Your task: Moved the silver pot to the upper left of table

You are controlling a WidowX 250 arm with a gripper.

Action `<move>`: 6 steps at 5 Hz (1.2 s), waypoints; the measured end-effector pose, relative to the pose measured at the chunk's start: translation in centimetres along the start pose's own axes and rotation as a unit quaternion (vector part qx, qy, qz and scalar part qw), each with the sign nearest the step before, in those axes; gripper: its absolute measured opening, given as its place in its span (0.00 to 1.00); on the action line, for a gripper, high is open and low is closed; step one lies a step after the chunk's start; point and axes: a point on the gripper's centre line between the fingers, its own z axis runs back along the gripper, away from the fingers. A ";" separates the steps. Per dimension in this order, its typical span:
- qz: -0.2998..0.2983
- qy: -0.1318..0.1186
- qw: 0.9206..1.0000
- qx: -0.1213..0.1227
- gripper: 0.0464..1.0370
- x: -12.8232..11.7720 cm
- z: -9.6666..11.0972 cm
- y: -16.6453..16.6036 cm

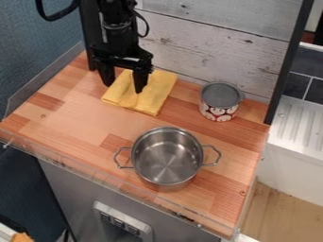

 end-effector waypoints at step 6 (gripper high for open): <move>-0.161 0.056 0.985 -0.013 0.93 -7.6 -2.1 -8.5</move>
